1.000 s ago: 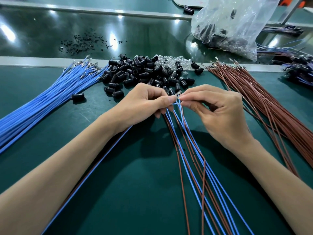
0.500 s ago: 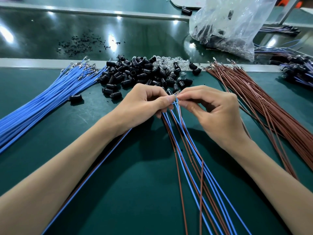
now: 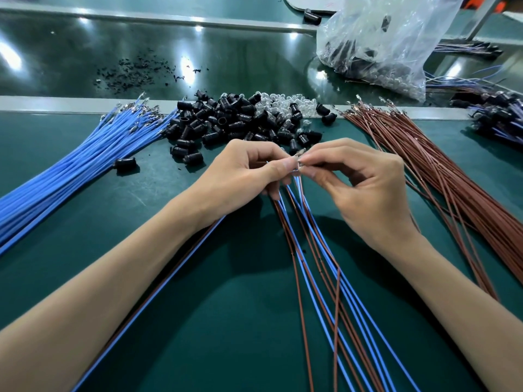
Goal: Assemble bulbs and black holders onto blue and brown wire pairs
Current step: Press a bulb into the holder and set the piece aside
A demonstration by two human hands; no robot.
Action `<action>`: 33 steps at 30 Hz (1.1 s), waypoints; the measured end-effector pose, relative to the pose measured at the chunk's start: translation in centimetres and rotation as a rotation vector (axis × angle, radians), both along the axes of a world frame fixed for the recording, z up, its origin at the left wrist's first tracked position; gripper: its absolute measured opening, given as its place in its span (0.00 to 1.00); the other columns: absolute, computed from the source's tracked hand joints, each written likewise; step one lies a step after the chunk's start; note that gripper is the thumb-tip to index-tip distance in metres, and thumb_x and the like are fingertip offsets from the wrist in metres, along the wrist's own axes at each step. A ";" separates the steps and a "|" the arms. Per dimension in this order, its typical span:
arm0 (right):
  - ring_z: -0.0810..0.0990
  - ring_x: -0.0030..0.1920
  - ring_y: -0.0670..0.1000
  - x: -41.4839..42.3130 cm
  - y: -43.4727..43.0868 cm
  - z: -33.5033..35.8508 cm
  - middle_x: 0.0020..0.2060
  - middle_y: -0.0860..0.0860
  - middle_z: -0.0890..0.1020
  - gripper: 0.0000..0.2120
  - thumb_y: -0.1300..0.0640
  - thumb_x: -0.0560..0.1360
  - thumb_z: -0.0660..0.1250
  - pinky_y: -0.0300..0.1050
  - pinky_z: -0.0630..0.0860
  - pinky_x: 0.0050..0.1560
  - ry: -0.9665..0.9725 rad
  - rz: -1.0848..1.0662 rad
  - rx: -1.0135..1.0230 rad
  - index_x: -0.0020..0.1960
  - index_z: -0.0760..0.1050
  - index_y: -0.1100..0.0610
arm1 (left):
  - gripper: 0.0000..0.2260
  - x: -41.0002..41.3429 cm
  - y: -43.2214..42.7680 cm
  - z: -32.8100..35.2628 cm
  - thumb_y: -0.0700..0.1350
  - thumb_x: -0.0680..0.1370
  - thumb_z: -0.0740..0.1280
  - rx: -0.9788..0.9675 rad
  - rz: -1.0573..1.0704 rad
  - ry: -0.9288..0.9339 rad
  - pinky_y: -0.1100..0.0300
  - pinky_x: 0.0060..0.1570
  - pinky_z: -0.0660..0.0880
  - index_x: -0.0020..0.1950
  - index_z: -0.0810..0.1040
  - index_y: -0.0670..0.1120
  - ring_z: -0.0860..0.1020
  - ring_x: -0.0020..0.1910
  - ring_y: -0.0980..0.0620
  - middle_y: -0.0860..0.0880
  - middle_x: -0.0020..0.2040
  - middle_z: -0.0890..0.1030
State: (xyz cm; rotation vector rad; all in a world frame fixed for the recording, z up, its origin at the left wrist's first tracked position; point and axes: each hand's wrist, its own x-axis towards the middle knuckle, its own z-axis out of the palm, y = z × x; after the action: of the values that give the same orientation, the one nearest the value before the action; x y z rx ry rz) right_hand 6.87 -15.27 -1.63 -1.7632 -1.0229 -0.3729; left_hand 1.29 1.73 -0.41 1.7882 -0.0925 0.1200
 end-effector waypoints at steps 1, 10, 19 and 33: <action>0.83 0.45 0.49 0.0 0.0 0.0 0.43 0.54 0.84 0.06 0.68 0.70 0.74 0.40 0.78 0.49 0.010 -0.001 0.006 0.48 0.82 0.63 | 0.05 0.0 0.0 0.0 0.40 0.78 0.66 -0.010 0.007 -0.003 0.67 0.34 0.73 0.44 0.80 0.46 0.76 0.29 0.57 0.55 0.32 0.79; 0.83 0.42 0.48 -0.1 0.1 0.0 0.41 0.49 0.84 0.09 0.65 0.70 0.74 0.41 0.78 0.49 0.195 -0.018 0.077 0.48 0.80 0.55 | 0.09 -0.1 -0.5 0.1 0.34 0.79 0.63 -0.114 0.034 -0.065 0.68 0.38 0.74 0.52 0.80 0.45 0.77 0.34 0.58 0.50 0.39 0.79; 0.79 0.44 0.40 -0.4 0.4 0.3 0.43 0.51 0.80 0.11 0.67 0.70 0.74 0.32 0.75 0.48 0.126 -0.017 0.088 0.50 0.80 0.57 | 0.04 0.0 -0.9 0.6 0.47 0.72 0.70 -0.160 0.139 -0.051 0.68 0.33 0.73 0.40 0.81 0.48 0.72 0.30 0.60 0.56 0.29 0.76; 0.83 0.41 0.44 -0.3 0.1 0.1 0.41 0.46 0.83 0.12 0.61 0.68 0.76 0.38 0.78 0.48 0.168 -0.035 0.151 0.49 0.79 0.52 | 0.06 -0.1 -0.2 1.5 0.47 0.65 0.72 -0.288 0.017 0.287 0.70 0.33 0.73 0.39 0.83 0.47 0.80 0.34 0.59 0.52 0.33 0.81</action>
State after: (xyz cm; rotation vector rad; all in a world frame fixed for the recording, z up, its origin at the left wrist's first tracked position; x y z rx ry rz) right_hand 6.57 -15.12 -1.56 -1.6484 -0.8250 -0.3098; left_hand 1.14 1.54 1.07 1.5023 0.1399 -0.1078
